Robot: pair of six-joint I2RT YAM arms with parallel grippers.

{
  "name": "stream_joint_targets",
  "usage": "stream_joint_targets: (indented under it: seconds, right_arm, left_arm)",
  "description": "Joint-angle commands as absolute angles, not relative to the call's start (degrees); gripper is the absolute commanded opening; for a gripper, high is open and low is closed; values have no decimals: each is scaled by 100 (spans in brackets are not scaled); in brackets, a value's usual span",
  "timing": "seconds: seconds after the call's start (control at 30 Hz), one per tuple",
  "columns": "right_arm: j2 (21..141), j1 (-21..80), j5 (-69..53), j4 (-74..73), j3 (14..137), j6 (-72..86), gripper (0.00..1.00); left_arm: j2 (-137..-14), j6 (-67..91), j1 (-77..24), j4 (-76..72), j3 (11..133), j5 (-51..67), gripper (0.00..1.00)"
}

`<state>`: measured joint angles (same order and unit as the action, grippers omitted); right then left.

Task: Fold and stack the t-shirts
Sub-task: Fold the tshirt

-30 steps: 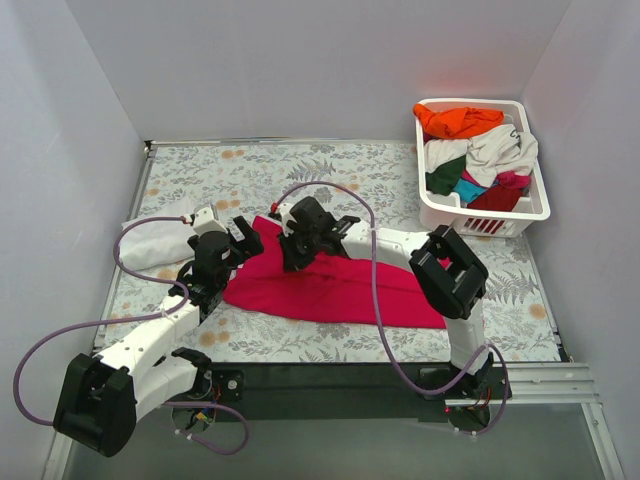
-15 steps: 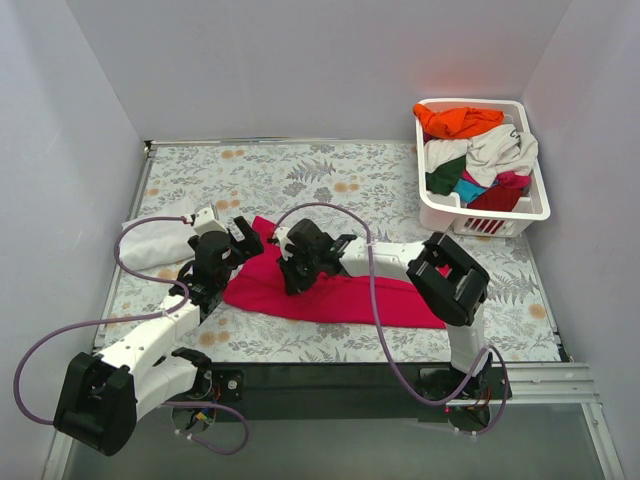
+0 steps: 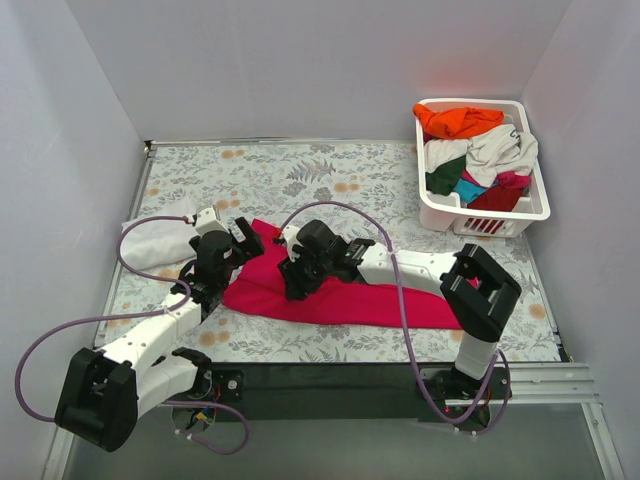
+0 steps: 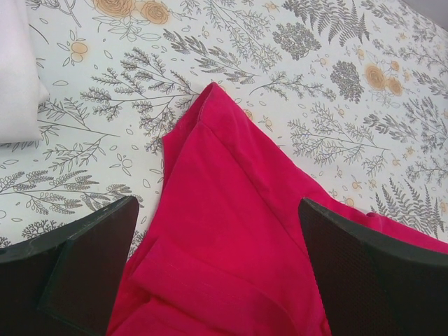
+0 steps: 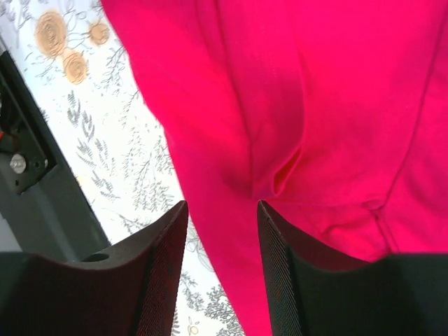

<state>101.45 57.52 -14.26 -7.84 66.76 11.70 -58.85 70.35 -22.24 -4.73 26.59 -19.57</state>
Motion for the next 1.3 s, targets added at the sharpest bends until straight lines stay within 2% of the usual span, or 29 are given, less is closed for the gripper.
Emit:
stream_joint_targets:
  seconds: [0.0,0.33,0.73,0.93,1.03,1.17,1.27]
  right_arm:
    - [10116,5774,-1117,-633,6890,1125,41]
    - [10678,5634,-738,-343,7374,1037,43]
    - [11364,5467,-1415,-70,7532,1221,42]
    - [11277,5467,-1687,228,7322,1283,33]
    - [11162,5467,-1828,334,7234,1301,25]
    - [11136,5475,-1968,439,7137,1301,7]
    - [11136,5502,-2126,536,7049,1257,1]
  left_arm:
    - [-5854,7014,-2188,-519,2575,-1969,90]
    - [-5827,7005,-2188,-519,2566,-1986,90]
    - [-5862,7005,-2188,-536,2566,-1969,90]
    - [-5836,7005,-2188,-536,2558,-1978,90]
    - [-5862,7005,-2189,-536,2558,-1978,90]
    - [-5880,7005,-2188,-536,2566,-1960,90]
    - [-5889,7005,-2188,-536,2558,-1960,90]
